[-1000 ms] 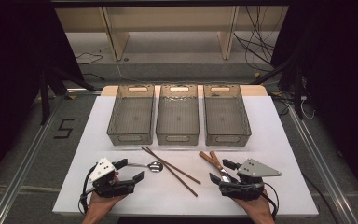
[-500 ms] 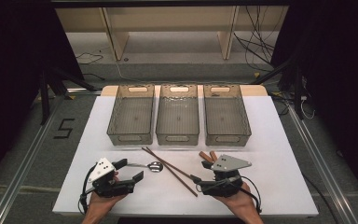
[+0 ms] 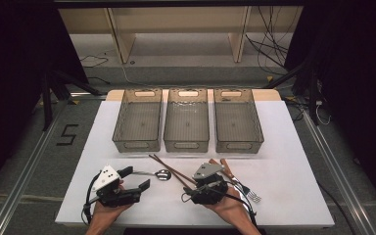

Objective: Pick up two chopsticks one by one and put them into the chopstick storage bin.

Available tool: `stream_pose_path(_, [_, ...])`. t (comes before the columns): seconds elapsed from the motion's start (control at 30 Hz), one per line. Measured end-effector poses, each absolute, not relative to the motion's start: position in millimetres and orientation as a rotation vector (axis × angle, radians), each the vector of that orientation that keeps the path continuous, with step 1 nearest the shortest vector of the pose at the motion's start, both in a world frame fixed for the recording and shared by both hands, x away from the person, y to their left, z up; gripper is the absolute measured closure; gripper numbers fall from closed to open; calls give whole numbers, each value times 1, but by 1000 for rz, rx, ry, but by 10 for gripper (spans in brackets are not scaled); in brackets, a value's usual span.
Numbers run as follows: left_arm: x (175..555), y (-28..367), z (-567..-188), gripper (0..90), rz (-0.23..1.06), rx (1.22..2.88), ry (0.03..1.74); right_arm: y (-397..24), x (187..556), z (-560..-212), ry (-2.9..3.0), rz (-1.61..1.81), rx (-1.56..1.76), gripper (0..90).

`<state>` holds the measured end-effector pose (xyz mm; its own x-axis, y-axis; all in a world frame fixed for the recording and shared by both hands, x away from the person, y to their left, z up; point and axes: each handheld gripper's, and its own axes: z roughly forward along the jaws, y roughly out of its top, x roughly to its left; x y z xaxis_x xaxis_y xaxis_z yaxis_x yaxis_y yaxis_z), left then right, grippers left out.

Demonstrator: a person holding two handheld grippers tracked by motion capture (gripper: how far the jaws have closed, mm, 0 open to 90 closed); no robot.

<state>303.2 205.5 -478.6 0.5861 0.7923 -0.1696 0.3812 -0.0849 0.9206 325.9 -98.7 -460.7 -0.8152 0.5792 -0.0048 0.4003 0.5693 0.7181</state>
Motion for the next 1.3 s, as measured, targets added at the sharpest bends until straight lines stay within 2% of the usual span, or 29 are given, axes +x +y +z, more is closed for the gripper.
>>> stream_pose_path(0.1, [303, 206, -479, 158, 458, 1699, 979, -95, 329, -466, 2585, 1057, 819, 545])
stream_pose_path(0.27, [303, 205, -479, 158, 461, 1699, 982, -87, 335, -473, 2620, 997, 858, 649])
stream_pose_path(0.37, [303, 206, -479, 158, 460, 1700, 981, -86, 337, -474, 2632, 978, 869, 656])
stream_pose_path(0.53, [303, 206, -479, 158, 461, 1701, 981, -82, 339, -480, 2639, 944, 881, 729])
stream_pose_path(0.83, [303, 205, -479, 158, 462, 1702, 982, -79, 337, -489, 2595, 942, 913, 810])
stream_pose_path(1.3, [303, 205, -479, 158, 468, 1714, 983, -80, 334, -487, 2546, 1004, 914, 854])
